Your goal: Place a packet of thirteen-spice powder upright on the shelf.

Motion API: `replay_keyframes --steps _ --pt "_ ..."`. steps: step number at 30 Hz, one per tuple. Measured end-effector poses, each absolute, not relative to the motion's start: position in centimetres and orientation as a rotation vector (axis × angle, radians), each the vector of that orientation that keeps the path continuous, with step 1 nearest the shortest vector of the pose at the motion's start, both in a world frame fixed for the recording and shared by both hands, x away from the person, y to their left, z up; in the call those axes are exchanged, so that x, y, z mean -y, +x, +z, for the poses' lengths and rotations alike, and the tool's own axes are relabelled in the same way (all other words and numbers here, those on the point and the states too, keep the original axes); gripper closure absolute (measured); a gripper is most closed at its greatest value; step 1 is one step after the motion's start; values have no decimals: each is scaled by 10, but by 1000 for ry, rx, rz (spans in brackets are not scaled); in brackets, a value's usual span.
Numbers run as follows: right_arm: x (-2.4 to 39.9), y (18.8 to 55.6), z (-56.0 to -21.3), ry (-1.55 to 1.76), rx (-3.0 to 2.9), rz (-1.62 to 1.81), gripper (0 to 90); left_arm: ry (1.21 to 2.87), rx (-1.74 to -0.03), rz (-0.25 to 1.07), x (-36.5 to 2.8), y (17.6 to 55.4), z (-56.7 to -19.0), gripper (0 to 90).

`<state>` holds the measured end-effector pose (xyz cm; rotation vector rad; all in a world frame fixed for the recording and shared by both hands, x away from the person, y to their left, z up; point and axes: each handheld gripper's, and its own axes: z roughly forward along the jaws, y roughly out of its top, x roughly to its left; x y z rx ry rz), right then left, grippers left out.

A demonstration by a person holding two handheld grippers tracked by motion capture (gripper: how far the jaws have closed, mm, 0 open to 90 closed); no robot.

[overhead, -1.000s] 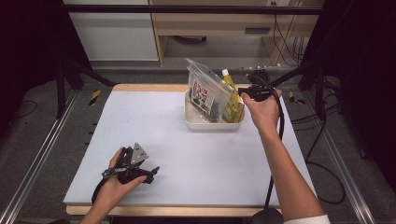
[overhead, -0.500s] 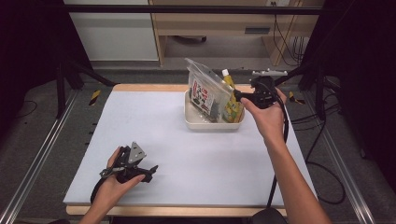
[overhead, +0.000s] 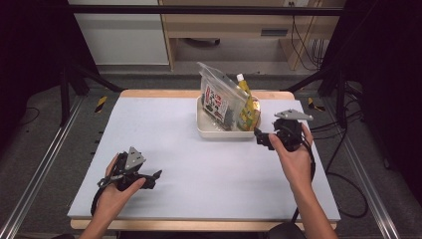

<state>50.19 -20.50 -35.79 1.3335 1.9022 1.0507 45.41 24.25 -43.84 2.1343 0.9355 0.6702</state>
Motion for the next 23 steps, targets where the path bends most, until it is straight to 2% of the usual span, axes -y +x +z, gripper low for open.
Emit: replay_keyframes --steps 9,14,23 --pt "207 486 -412 1344 -1963 1021 129 2112 -966 688 -253 457 -438 47" --pt "206 482 -435 1249 -1974 956 124 2108 -980 692 -255 458 -439 47" --pt "221 476 -470 1290 -1940 989 105 2088 -1067 695 -263 463 -442 53"
